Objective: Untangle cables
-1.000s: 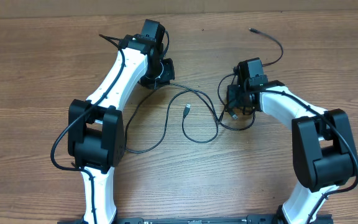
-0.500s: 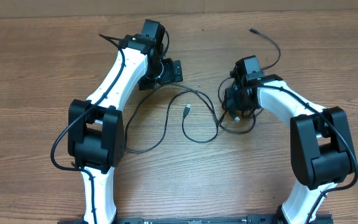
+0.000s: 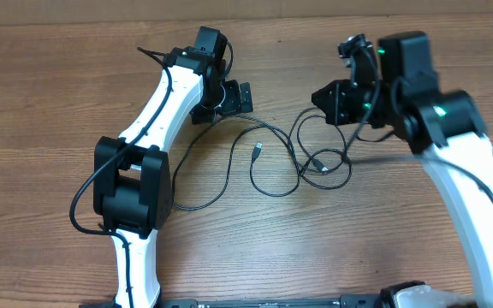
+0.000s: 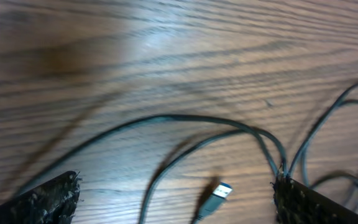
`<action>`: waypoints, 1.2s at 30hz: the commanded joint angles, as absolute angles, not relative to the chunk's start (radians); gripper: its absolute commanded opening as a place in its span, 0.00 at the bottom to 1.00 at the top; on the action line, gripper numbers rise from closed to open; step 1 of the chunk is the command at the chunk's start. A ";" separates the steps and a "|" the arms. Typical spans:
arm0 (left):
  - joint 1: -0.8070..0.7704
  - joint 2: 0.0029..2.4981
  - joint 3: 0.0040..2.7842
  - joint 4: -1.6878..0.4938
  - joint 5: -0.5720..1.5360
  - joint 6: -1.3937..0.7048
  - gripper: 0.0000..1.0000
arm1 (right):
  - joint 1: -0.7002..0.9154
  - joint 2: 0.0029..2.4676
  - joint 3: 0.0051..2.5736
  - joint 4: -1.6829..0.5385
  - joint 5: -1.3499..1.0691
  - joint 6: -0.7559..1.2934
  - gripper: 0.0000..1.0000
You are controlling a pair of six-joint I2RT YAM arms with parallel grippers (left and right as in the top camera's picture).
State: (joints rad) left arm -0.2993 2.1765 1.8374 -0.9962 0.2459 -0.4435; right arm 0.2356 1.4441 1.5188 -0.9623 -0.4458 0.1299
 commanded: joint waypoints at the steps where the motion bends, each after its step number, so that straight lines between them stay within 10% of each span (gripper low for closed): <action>1: -0.304 2.137 1.835 -0.995 0.377 -0.443 1.00 | 0.233 1.390 1.521 -0.922 -0.627 0.126 0.04; 20: -0.399 2.137 1.835 -1.031 0.472 -0.453 0.96 | 0.229 1.396 1.500 -1.203 -0.016 0.408 0.35; 22: -0.456 2.137 1.835 -1.058 0.389 -0.581 0.94 | 0.212 1.392 1.500 -1.229 0.055 0.474 0.54; 36: -0.730 2.138 1.828 -1.043 0.063 -1.360 0.50 | 0.017 1.387 1.500 -1.377 0.074 0.543 0.59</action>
